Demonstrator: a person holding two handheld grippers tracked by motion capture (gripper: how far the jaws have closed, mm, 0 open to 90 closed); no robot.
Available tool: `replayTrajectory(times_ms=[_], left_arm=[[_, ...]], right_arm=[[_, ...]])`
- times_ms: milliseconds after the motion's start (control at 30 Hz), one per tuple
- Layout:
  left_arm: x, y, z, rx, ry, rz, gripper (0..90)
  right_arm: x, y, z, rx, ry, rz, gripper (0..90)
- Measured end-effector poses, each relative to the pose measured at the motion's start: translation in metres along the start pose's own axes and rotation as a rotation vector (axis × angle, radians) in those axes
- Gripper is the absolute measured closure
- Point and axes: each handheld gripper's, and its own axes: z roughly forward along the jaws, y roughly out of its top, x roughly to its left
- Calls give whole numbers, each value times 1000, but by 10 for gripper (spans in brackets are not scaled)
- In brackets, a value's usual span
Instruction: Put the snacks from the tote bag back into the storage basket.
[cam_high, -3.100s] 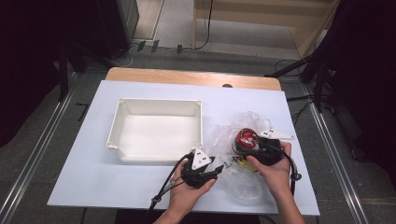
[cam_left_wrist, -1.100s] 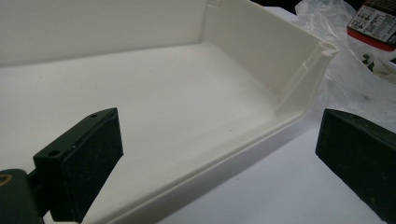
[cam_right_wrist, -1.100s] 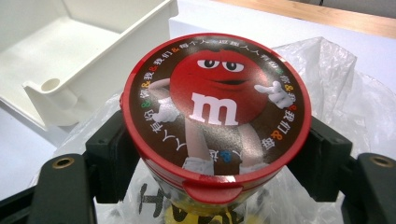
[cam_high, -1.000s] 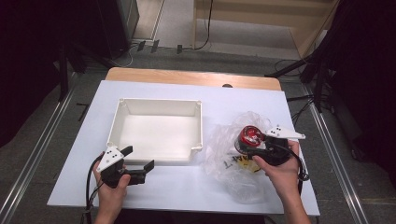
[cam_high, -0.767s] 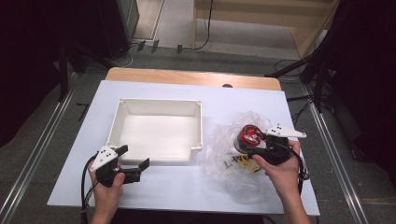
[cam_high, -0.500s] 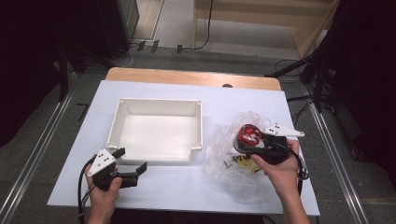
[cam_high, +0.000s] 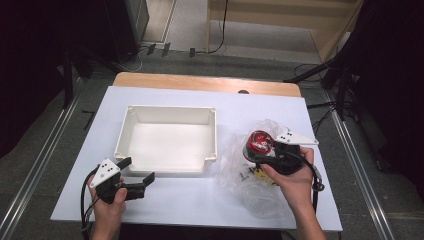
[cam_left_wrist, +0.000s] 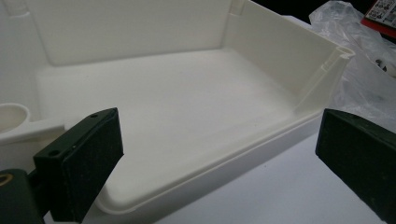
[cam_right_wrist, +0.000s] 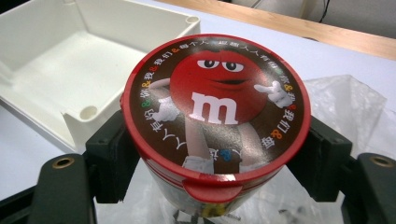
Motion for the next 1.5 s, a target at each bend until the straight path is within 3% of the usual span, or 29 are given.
replayTrajectory(times_ms=[833, 1067, 1500], left_arm=[[1, -3, 2, 0, -19, 3, 10], [-2, -3, 4, 3, -17, 25, 10], [-3, -1, 1, -31, -44, 20, 10]], right_arm=[[25, 17, 25, -3, 64, -46, 255], [28, 24, 28, -5, 83, -57, 255], [41, 28, 40, 4, 114, -76, 255]])
